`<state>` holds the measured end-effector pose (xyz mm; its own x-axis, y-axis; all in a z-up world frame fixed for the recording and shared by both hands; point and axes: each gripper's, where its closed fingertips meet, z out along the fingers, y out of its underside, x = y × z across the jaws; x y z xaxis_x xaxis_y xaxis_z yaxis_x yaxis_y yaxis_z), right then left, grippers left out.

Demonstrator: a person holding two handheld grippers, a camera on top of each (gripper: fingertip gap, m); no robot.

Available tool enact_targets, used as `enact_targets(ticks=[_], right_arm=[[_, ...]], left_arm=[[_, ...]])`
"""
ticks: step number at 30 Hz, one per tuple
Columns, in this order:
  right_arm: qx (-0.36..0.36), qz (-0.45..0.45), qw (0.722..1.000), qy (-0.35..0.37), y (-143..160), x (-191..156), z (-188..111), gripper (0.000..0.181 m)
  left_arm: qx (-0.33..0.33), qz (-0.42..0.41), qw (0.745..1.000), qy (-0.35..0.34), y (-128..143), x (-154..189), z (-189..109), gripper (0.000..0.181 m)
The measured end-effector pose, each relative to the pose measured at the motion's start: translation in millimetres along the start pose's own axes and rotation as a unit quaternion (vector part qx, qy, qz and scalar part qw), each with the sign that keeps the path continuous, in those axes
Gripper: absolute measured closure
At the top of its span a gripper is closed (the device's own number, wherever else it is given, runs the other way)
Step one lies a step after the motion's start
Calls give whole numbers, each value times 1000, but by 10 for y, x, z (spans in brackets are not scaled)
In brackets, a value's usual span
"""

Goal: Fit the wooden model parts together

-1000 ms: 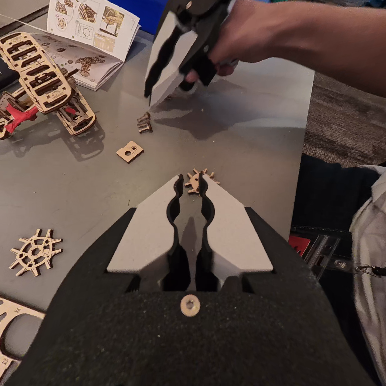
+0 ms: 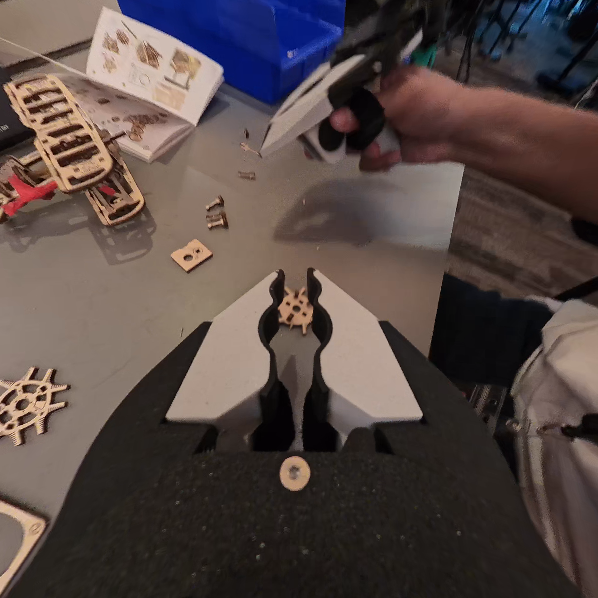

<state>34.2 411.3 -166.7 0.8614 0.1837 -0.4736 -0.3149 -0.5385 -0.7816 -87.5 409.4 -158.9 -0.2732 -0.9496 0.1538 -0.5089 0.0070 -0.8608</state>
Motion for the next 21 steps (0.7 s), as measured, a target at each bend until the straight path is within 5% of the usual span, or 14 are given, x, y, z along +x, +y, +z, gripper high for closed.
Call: enact_targets(ticks=[4,7,12,21], right_arm=[[102,103,967,-207,-307,-776,1,181],[120,108,942,-294,-344,-1189,34,181],[103,91,932,-335,-254,-1513,147,181],[101,69,936,-331,-243,-1621,143,181]], left_arm=[[98,-71,992,44,-316,59,-118,169],[161,-167,966,118,-533,103,-262,169],[209,-234,931,189,-708,156,-443,169],[209,-232,929,198,-718,211,-448,180]])
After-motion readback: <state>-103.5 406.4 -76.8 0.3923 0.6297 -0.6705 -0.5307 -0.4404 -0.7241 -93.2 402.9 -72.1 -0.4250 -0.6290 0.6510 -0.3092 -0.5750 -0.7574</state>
